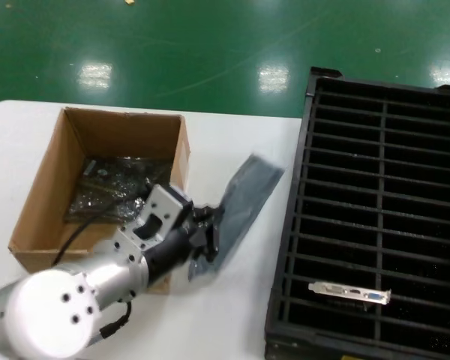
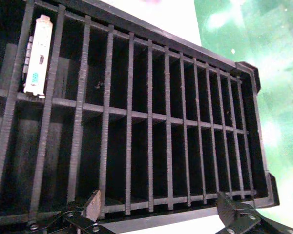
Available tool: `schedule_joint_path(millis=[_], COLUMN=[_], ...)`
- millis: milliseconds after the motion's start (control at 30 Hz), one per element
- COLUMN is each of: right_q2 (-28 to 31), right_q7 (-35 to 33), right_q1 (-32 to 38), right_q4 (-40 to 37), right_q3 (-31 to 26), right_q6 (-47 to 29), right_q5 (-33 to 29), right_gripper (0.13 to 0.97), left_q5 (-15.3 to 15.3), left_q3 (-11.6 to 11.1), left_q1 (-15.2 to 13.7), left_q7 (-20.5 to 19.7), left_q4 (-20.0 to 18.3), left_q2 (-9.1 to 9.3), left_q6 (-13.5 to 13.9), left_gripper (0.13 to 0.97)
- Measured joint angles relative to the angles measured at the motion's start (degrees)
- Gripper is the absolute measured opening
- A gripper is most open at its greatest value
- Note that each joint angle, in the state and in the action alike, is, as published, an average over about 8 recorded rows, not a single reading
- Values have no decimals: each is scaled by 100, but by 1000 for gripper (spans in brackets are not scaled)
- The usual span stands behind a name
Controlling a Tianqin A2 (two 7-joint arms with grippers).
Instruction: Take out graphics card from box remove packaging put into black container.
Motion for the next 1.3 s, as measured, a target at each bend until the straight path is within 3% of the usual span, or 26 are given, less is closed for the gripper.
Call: schedule_joint_path(millis=[167, 300, 467, 633, 767, 933, 1133, 1300], right_q2=[0, 0, 0, 0, 0, 0, 0, -25], right_q7=[0, 0, 0, 0, 0, 0, 0, -14], right_q1=[0, 0, 0, 0, 0, 0, 0, -24], right_q4=[0, 0, 0, 0, 0, 0, 0, -3], right_q3=[0, 0, 0, 0, 0, 0, 0, 14], right_q6=[0, 0, 0, 0, 0, 0, 0, 33], right_q5=[0, 0, 0, 0, 0, 0, 0, 26], right_gripper=[817, 877, 907, 935, 962, 964, 966, 966], left_q5=[361, 510, 661, 690, 572, 301, 428, 671], left_q3=[243, 447, 585, 571, 514, 546, 696, 734], left_q1=[-150, -313, -522, -693, -756, -742, -455, -141], left_q7=[-377, -665, -981, -1114, -1062, -564, 723, 1598], left_q4=[812, 1249, 1572, 1626, 1350, 484, -684, -1157], left_q2=[49, 62, 66, 65, 32, -221, -707, -924], left_q6=[-437, -728, -996, -1120, -1129, -1285, -2090, -2709], left_gripper=[139, 157, 187, 201, 258, 323, 457, 560])
